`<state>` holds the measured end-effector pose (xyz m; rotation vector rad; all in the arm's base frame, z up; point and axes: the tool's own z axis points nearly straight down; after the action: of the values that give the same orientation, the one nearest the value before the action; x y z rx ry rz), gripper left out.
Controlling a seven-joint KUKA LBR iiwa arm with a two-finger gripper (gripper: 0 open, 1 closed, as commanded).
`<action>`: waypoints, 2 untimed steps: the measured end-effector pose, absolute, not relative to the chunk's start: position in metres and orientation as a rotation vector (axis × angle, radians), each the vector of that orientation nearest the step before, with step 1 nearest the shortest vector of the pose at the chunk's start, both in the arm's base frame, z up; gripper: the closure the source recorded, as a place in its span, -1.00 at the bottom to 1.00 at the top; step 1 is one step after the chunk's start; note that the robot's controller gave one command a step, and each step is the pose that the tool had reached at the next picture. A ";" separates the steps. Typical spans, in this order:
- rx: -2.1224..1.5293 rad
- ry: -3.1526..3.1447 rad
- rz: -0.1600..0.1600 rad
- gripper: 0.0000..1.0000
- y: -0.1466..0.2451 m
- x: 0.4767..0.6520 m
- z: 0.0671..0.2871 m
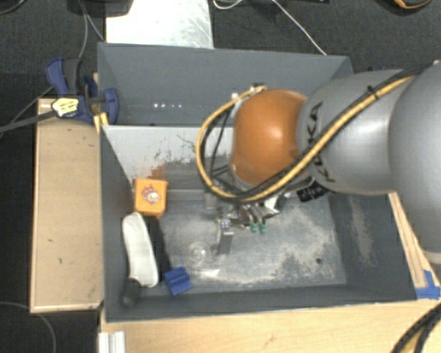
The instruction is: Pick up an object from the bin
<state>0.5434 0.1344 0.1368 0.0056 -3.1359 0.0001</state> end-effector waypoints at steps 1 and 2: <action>-0.006 -3.144 -0.002 -1.00 0.134 0.545 0.141; 0.230 -3.132 0.000 -1.00 0.063 0.574 0.132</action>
Offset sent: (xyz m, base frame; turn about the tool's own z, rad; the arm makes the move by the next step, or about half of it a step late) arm 0.0292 -0.0702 -0.0051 -0.1459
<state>0.5737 0.0628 0.1322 0.2304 -3.1324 0.0004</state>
